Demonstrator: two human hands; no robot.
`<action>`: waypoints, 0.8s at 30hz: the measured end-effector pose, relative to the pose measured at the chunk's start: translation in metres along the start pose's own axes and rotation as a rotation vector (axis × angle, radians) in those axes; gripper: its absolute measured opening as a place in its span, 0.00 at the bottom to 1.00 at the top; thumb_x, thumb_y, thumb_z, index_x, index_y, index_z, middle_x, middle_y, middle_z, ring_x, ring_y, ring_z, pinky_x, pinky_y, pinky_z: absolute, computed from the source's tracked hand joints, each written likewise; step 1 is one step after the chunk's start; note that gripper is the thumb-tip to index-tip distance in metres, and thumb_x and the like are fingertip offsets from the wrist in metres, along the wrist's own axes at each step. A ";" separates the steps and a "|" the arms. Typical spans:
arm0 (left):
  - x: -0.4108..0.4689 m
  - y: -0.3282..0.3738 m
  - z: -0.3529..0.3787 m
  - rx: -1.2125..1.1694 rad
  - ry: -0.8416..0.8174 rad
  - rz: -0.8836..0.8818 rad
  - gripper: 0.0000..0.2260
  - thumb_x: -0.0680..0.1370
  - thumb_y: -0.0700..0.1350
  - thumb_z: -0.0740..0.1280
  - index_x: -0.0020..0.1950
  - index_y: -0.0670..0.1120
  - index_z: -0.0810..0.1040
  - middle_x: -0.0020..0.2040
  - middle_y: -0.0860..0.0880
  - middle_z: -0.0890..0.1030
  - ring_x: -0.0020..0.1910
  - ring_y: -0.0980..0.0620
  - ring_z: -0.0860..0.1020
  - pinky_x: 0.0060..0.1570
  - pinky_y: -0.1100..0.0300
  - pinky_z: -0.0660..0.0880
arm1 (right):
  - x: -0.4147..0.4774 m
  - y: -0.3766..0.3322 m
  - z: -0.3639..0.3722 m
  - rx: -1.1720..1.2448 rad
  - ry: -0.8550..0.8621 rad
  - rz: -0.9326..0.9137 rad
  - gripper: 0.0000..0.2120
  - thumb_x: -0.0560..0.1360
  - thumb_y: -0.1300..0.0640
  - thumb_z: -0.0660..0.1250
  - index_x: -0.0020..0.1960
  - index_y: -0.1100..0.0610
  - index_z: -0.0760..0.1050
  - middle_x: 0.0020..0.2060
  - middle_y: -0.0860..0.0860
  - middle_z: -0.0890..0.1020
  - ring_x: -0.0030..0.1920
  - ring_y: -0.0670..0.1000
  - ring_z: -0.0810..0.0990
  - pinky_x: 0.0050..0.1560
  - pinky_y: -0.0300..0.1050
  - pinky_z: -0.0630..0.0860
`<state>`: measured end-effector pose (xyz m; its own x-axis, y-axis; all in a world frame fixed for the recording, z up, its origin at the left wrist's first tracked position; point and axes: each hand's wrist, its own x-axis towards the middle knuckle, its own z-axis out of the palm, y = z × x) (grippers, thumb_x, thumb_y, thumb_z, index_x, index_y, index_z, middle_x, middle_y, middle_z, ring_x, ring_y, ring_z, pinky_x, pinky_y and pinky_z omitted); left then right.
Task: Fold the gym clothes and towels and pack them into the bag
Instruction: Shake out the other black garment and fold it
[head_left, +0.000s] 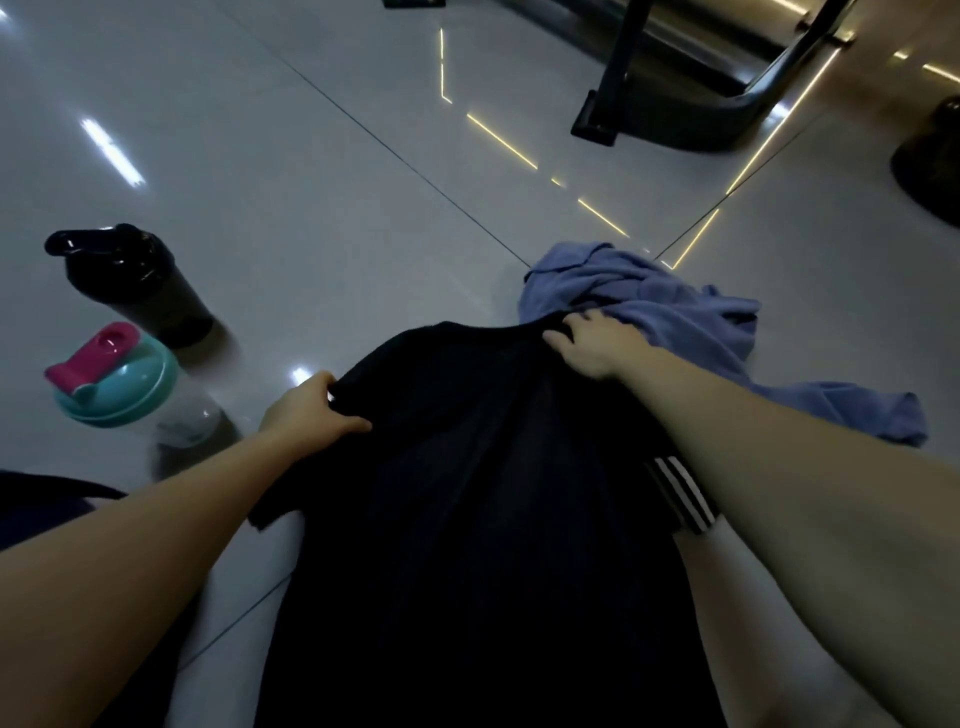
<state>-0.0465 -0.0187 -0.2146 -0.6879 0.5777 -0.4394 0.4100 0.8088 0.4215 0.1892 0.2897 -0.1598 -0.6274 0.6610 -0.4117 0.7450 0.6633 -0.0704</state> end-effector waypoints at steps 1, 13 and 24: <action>-0.002 0.000 0.000 -0.002 -0.015 -0.005 0.28 0.66 0.58 0.81 0.57 0.50 0.72 0.50 0.50 0.78 0.47 0.48 0.78 0.45 0.54 0.73 | 0.007 0.008 -0.005 0.026 -0.001 0.028 0.35 0.79 0.32 0.48 0.78 0.53 0.62 0.78 0.58 0.64 0.76 0.63 0.63 0.75 0.62 0.60; -0.035 -0.013 -0.029 -0.261 -0.070 -0.123 0.12 0.67 0.44 0.82 0.46 0.45 0.83 0.44 0.45 0.85 0.43 0.46 0.84 0.51 0.50 0.81 | -0.106 -0.087 0.057 -0.179 0.175 -0.490 0.23 0.77 0.53 0.63 0.71 0.57 0.70 0.71 0.60 0.69 0.68 0.63 0.71 0.64 0.56 0.71; -0.046 -0.014 -0.061 -0.445 0.173 -0.246 0.12 0.71 0.41 0.77 0.39 0.45 0.74 0.41 0.41 0.80 0.42 0.41 0.81 0.41 0.53 0.80 | -0.168 -0.085 0.108 -0.259 -0.346 -0.163 0.43 0.80 0.45 0.62 0.82 0.49 0.36 0.81 0.54 0.37 0.81 0.61 0.41 0.77 0.62 0.56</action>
<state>-0.0571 -0.0631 -0.1524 -0.8356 0.3205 -0.4462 -0.0430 0.7716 0.6347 0.2559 0.0846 -0.1832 -0.5861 0.4138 -0.6966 0.5344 0.8437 0.0515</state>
